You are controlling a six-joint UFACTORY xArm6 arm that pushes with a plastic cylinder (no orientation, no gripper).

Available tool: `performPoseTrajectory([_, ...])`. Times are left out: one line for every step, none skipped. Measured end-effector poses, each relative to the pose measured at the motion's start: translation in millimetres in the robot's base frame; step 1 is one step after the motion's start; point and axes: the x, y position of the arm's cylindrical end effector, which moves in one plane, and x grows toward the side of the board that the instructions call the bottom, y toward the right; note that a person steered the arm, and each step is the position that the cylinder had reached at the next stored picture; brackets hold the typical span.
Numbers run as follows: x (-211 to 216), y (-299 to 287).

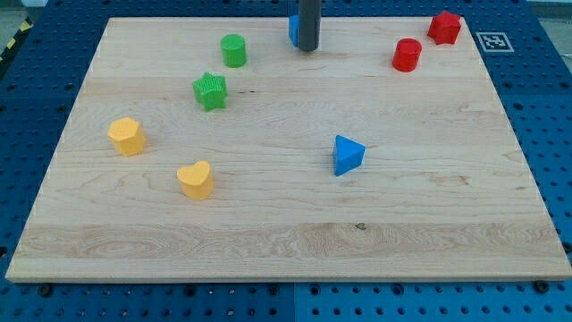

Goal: Move the blue triangle up a bit

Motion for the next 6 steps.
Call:
performPoseTrajectory([45.4, 8.5])
performPoseTrajectory([104.1, 15.6])
performPoseTrajectory([152.5, 50.7])
performPoseTrajectory([198.8, 80.8])
performPoseTrajectory([225.8, 80.8])
performPoseTrajectory([229.7, 81.7])
